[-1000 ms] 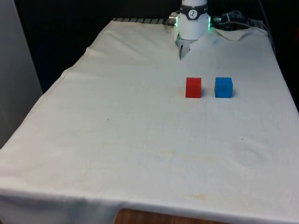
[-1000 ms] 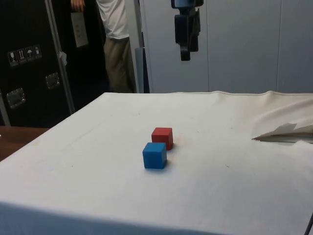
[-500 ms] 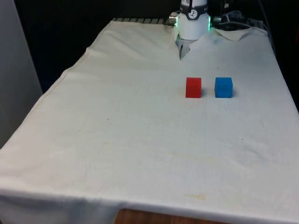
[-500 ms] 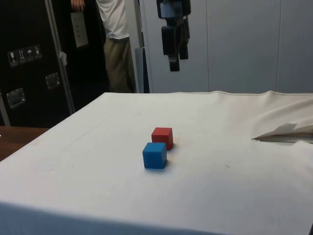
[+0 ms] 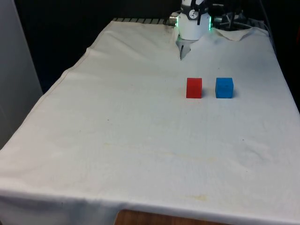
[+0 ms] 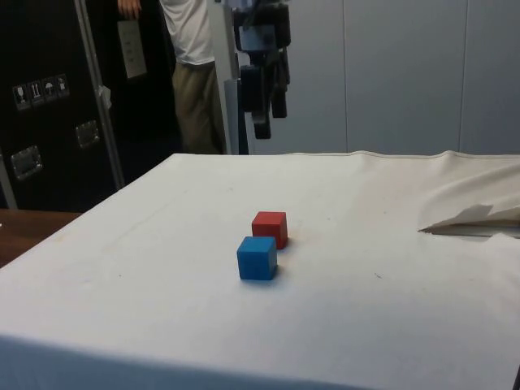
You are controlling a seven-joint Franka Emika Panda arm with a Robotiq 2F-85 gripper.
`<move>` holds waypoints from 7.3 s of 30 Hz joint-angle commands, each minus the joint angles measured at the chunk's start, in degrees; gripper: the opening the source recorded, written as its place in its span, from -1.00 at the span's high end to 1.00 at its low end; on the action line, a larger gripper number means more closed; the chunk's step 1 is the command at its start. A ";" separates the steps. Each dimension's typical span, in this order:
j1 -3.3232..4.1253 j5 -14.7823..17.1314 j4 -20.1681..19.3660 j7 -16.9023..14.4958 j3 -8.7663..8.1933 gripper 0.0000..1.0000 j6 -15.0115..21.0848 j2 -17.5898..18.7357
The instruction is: Stack the two cubes.
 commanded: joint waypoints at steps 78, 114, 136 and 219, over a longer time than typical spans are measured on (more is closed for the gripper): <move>-0.46 -0.52 0.06 -11.80 -7.51 -1.00 23.72 21.89; -0.34 -0.46 2.18 -12.15 -8.25 -1.00 29.91 30.88; -0.23 -0.52 2.46 -12.15 -8.37 0.99 31.05 32.26; 0.74 11.23 3.67 -13.41 -0.69 0.98 9.68 11.75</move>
